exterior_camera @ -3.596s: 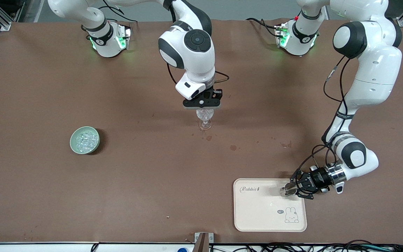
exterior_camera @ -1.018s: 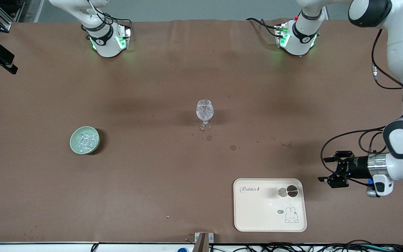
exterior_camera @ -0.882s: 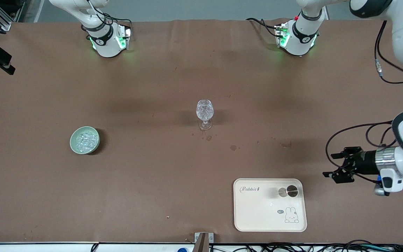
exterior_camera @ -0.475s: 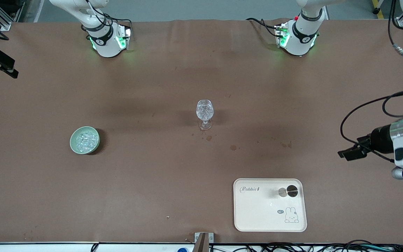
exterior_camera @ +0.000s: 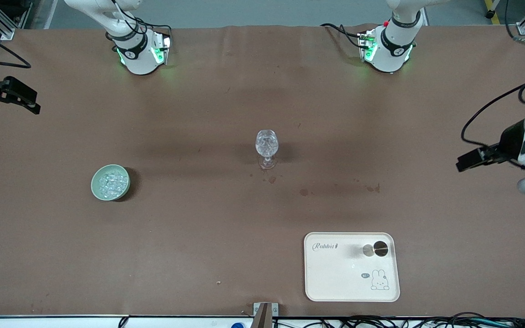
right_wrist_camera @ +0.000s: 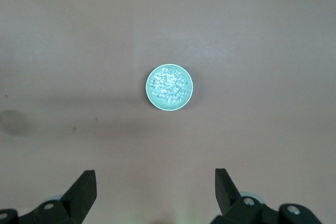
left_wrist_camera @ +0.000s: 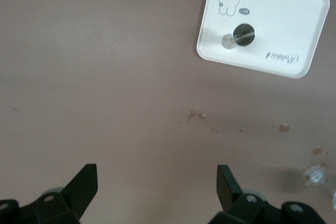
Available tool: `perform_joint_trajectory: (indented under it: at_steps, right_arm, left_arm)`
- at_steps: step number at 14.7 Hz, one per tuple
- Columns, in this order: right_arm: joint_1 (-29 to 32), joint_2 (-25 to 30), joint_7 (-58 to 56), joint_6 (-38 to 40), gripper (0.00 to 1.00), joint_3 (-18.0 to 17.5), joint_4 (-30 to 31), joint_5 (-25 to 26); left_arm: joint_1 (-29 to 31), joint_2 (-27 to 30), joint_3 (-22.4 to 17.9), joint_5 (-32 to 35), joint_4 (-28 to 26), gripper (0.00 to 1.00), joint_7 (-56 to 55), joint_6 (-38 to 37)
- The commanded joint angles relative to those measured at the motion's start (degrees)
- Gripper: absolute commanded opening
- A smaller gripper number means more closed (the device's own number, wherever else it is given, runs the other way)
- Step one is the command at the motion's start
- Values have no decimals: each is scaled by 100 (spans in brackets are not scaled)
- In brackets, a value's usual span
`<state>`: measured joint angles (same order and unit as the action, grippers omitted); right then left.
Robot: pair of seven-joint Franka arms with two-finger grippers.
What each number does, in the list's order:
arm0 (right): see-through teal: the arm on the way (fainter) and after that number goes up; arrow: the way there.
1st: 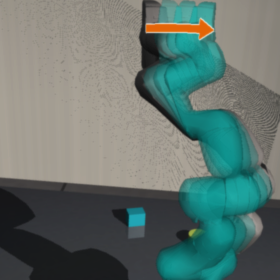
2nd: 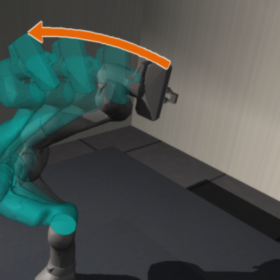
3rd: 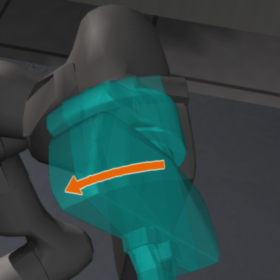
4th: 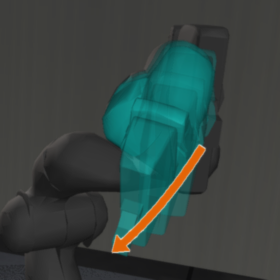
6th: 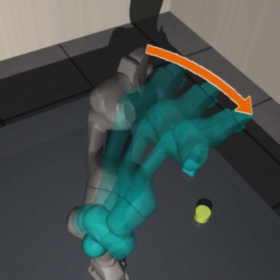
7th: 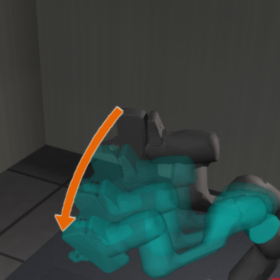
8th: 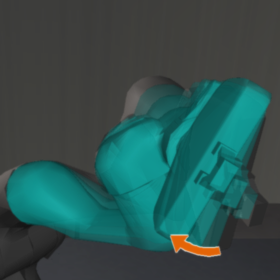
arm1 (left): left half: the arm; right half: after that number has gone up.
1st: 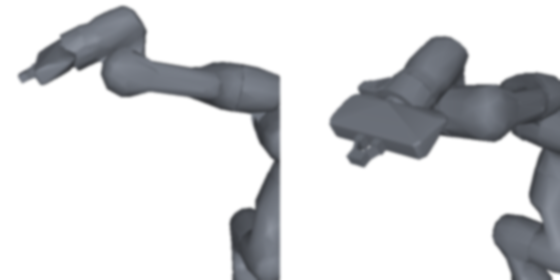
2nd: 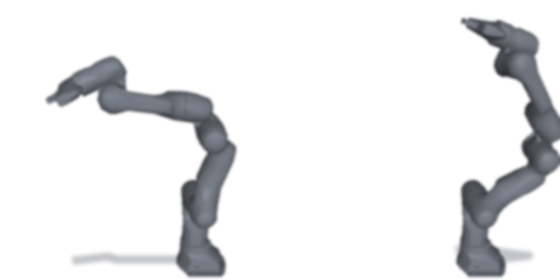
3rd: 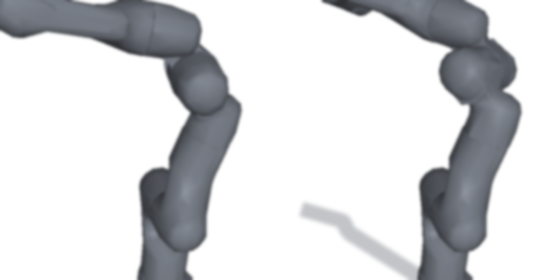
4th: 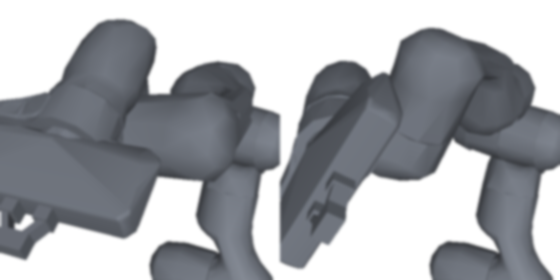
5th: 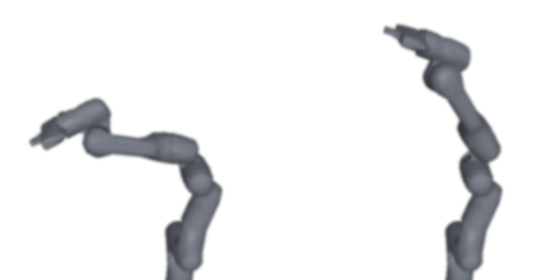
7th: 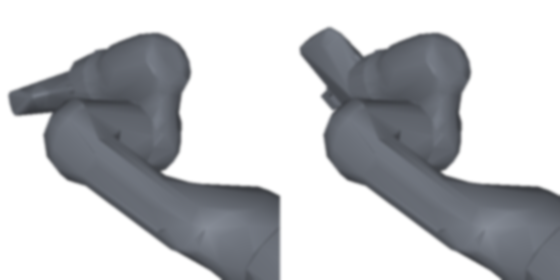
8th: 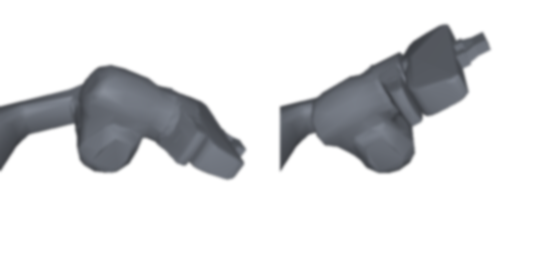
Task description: Pour wine and add ice with both arms
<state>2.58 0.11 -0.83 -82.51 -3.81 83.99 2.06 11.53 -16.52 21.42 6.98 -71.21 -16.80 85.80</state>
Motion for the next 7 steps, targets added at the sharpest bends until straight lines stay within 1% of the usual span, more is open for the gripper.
perform_joint_trajectory:
  at_steps: [1,2,3,4,6,7]
  right_arm:
    - [322,112,-101,-64,99,-304,170,-83]
    - [331,113,-232,-55,99,-314,179,-83]
    - [331,113,-346,-55,99,-305,187,-83]
    - [331,113,-365,-55,99,-305,188,-83]
    - [322,113,-365,-55,99,-296,188,-83]
    - [313,113,-365,-63,99,-296,188,-83]
  left_arm:
    - [-263,981,-452,32,-961,100,370,-10]
    - [-535,1263,-794,-73,-1287,100,379,51]
    - [-676,1500,-1076,-369,-1551,100,405,77]
    - [-739,1685,-1209,-616,-1745,100,501,86]
    - [-967,1959,-1386,-645,-1992,100,538,86]
    - [-1046,2073,-1395,-628,-2063,100,503,95]
